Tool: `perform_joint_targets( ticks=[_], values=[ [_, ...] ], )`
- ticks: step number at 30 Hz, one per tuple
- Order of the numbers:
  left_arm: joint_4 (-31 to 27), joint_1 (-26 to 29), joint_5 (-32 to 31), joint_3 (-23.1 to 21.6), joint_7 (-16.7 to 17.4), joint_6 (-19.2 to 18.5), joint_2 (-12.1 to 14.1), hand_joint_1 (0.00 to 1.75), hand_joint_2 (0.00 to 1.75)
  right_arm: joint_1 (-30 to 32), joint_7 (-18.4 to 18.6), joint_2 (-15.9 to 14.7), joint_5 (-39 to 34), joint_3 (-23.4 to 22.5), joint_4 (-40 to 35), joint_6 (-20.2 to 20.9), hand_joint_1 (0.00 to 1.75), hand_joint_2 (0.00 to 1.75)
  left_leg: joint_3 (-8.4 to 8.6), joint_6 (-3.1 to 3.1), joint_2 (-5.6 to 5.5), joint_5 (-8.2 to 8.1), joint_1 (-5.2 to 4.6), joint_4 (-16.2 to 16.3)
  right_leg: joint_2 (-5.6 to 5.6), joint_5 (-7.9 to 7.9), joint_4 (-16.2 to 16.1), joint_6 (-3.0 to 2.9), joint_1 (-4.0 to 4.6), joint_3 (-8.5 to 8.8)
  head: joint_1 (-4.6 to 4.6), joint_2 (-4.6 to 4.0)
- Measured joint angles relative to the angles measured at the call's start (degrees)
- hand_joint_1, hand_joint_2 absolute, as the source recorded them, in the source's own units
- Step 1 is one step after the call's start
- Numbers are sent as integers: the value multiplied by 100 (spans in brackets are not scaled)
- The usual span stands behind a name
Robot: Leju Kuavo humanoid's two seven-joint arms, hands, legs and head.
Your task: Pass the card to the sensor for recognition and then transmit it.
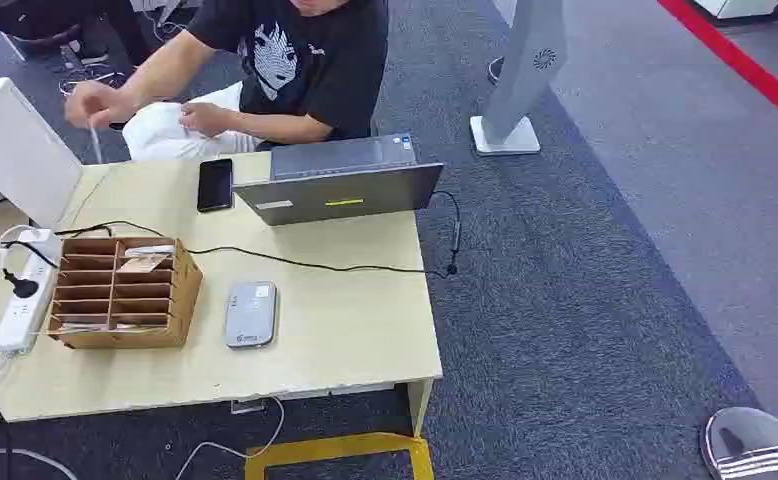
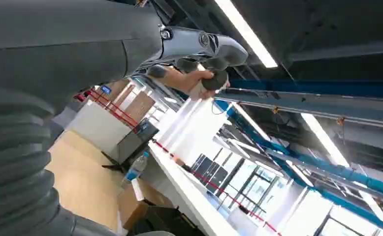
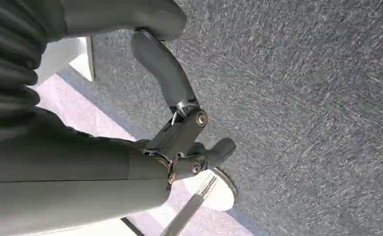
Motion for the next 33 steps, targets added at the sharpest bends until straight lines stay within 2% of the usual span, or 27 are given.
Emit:
perform_joint_targets(
  ticks=[3, 7, 10, 16, 20, 22, 26, 31, 33],
  values=[
    [232, -125, -33, -59, 11, 9, 65, 0, 175, -8, -26, 0, -15, 0, -26, 0, 0, 175, -2, 0, 2, -1, 0, 0, 4, 0, -1, 0, 0, -4, 0, 0],
    [744, -476, -323, -249, 188, -61, 87, 0, 175, -35, -173, 0, -116, -59, -72, 0, 0, 175, -10, 0, -1, 0, 0, 4, -1, 1, -2, 1, 0, -14, 2, 0],
    [1137, -853, -448, -525, 212, -236, 52, 0, 175, -85, -190, 0, -157, -118, -120, 0, 0, 175, -11, 3, 1, 3, -1, 3, 0, 9, -1, 4, 0, -11, 2, 0],
    [1519, -1166, -498, -863, 240, -315, -9, 0, 175, -103, -195, 0, -157, -166, -173, 0, 0, 175, -10, 3, 22, 3, -1, 4, 20, 15, -1, 2, 0, -17, 2, 0],
    [1558, -1273, -312, -1154, 398, -1026, -40, 0, 175, -107, -225, -2, -157, -206, -177, 0, 0, 175, -15, 3, 19, 3, -1, 7, 17, 14, -2, 3, 0, -25, 2, 0],
    [1537, -1361, -134, -1354, 489, -1245, -92, 0, 175, -110, -245, -11, -151, -218, -175, 0, 0, 175, -17, 3, 18, 3, -1, 7, 17, 15, -1, 3, 0, -24, 2, 0],
    [1311, -1472, -72, -1736, 597, -1379, -179, 0, 175, -107, -260, -20, -114, -264, -175, 0, 0, 175, -18, 3, 25, 3, -3, 7, 21, 17, -1, 5, -2, -24, 2, 0],
    [1108, -1488, 83, -1972, 743, -1388, -179, 0, 175, -107, -260, -26, -111, -302, -170, 0, 0, 175, -18, 3, 24, 3, -2, 7, 21, 17, -1, 5, -2, -24, 2, 0],
    [1075, -1487, 147, -2002, 767, -1364, -179, 17, 175, -107, -262, -26, -114, -313, -168, 0, 0, 175, -18, 3, 23, 3, 0, 6, 20, 16, -1, 4, -2, -24, 2, 0]
  ],
)
